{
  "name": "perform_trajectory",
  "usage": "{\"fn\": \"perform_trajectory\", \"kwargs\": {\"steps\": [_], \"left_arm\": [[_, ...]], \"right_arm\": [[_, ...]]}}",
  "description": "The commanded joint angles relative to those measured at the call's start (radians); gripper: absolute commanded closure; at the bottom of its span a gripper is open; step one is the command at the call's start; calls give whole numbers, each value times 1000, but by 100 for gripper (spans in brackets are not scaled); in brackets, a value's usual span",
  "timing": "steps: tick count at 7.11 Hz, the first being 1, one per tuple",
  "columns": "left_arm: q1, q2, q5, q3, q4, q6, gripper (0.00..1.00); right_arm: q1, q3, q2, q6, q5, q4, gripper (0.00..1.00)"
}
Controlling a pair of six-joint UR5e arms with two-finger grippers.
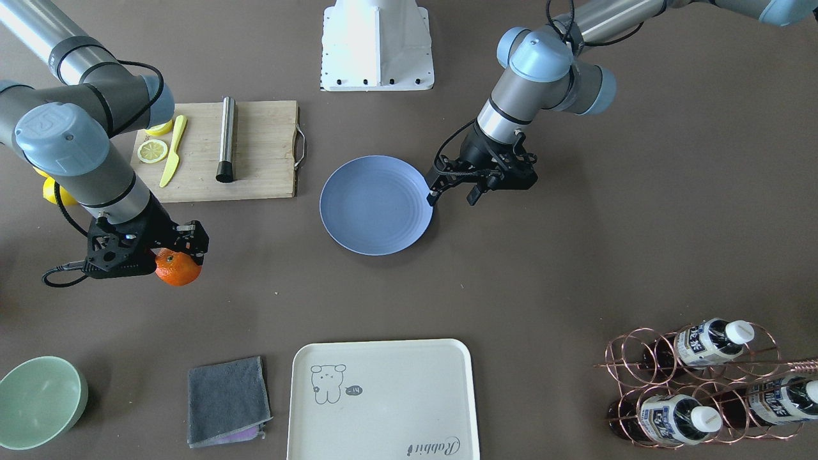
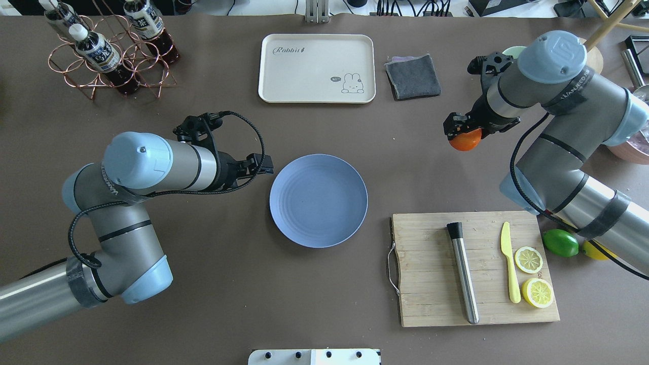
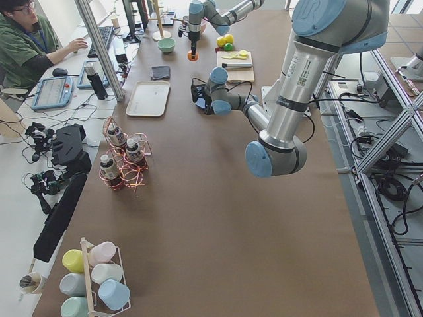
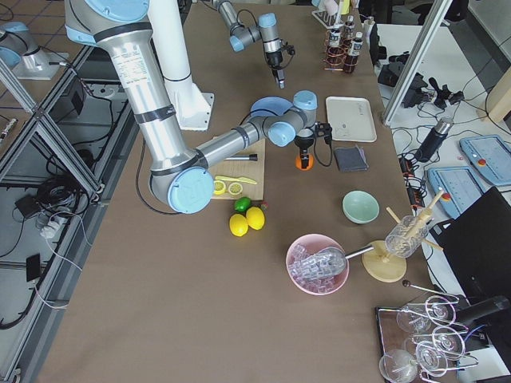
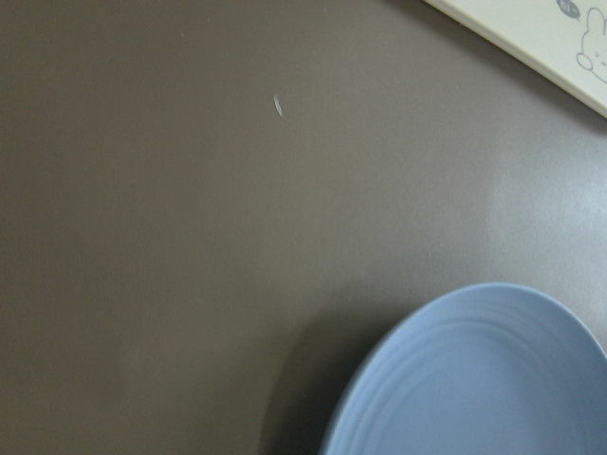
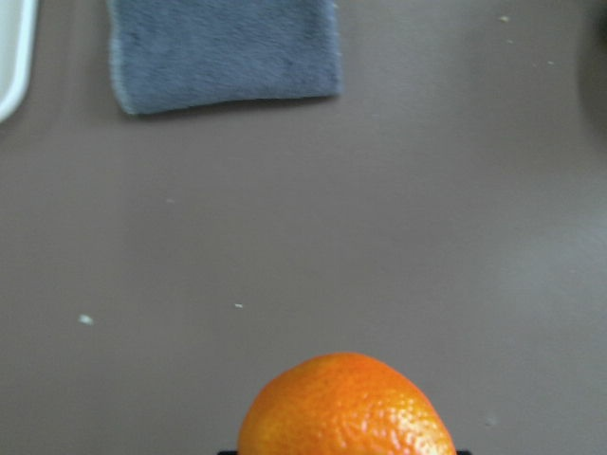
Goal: Pick orange to plate
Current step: 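Grasp the orange with the right gripper and lift it while the left arm withdraws, then carry the orange with the right gripper over the blue plate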
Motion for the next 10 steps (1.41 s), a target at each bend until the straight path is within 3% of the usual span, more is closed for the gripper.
{"fn": "perform_trajectory", "kwargs": {"steps": [1, 3, 5, 7, 8, 10], "left_arm": [[-174, 98, -125, -92, 92, 227, 2], [-286, 290, -160, -188, 116, 538, 2], [-323, 371, -158, -181, 90, 538, 2], [-339, 498, -157, -153, -52, 540, 2], [-381, 507, -165, -127, -114, 540, 2], [-408, 511, -167, -93, -118, 540, 2]], "right_arm": [[-78, 32, 159, 137, -18, -105, 100], [-221, 25, 227, 237, -180, -113, 100], [-327, 14, 243, 239, -293, -113, 100], [-425, -6, 290, 310, -366, -113, 100], [-453, -20, 304, 311, -389, -113, 100], [-476, -111, 364, 304, -451, -106, 100]]}}
